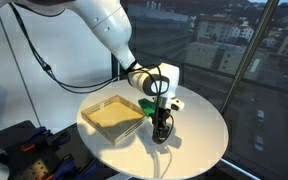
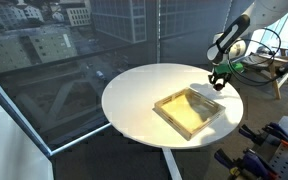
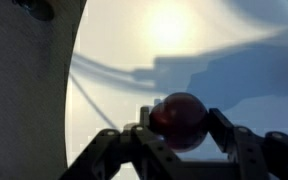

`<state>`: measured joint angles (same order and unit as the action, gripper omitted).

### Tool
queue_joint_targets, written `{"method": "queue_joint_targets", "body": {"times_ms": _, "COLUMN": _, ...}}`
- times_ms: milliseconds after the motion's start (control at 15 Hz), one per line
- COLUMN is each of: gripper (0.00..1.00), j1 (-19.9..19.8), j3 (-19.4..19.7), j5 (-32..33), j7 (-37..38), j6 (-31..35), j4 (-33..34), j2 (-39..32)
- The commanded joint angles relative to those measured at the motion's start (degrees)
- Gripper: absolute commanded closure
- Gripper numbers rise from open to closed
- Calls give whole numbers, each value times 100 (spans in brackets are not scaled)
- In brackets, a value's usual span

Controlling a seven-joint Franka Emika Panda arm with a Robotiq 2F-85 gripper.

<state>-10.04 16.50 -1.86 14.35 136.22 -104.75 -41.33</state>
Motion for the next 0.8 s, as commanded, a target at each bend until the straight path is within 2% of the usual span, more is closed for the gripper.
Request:
{"method": "queue_joint_targets", "body": {"times_ms": 0, "gripper": 64, "j1": -156, "j3": -185, "j5": -102, "j7": -122, "j6": -451, "j4": 133, "j2": 269}}
{"method": "queue_joint_targets", "body": {"times_ms": 733, "gripper": 64, "j1": -291, "j3": -460, "j5": -292, "j7": -182, "j6": -1203, "j4": 658, "j2": 447}}
